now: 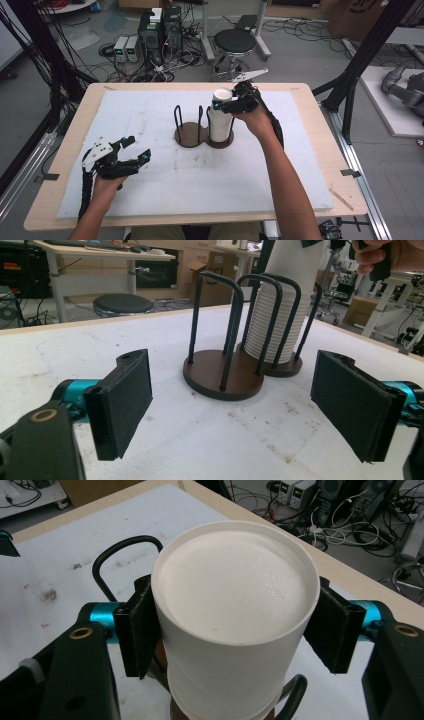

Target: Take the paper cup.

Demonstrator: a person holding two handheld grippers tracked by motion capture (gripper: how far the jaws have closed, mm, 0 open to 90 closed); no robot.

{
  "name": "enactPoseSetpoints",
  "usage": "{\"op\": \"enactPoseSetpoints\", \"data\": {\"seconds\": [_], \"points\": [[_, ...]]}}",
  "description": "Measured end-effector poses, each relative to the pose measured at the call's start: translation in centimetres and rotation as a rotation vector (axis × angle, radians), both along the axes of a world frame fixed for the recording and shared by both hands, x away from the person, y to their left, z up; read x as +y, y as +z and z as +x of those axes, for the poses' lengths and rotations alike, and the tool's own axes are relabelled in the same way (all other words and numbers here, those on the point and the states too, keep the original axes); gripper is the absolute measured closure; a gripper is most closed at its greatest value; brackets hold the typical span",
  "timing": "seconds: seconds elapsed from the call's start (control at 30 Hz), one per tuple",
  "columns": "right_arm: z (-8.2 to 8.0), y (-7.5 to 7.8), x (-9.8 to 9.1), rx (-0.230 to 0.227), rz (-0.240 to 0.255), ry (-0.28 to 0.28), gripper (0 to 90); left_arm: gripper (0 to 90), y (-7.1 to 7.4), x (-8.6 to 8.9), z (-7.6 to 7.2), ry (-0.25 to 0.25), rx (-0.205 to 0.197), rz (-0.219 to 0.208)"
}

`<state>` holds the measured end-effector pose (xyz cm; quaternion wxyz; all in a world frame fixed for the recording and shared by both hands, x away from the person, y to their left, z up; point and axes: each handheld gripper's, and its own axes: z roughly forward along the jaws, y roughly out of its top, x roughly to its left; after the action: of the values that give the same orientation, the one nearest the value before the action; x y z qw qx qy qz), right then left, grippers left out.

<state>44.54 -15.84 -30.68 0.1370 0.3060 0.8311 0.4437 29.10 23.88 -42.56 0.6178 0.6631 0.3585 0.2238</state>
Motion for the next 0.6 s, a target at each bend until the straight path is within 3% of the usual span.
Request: {"op": "enactPoseSetpoints", "data": {"seconds": [0.23,0.33,0.47,0.6], "points": [[-0.3,1.9,-0.6,-0.024,0.041,-0.016,31.4,16.6,0.0,-0.1,-0.1,-0.007,0.001,-0.005],[-0.7,3.3,-0.7,-0.050,0.074,-0.019,31.7,16.6,0.1,-0.2,-0.1,-0.013,0.001,-0.009],[-0.9,4.3,-0.8,-0.071,0.072,-0.029,31.8,16.6,0.1,-0.2,-0.2,-0.021,-0.001,-0.014],[-1.4,5.7,-1.2,-0.101,0.106,-0.030,31.9,16.6,0.1,-0.3,-0.2,-0.031,-0.005,-0.021]]}}
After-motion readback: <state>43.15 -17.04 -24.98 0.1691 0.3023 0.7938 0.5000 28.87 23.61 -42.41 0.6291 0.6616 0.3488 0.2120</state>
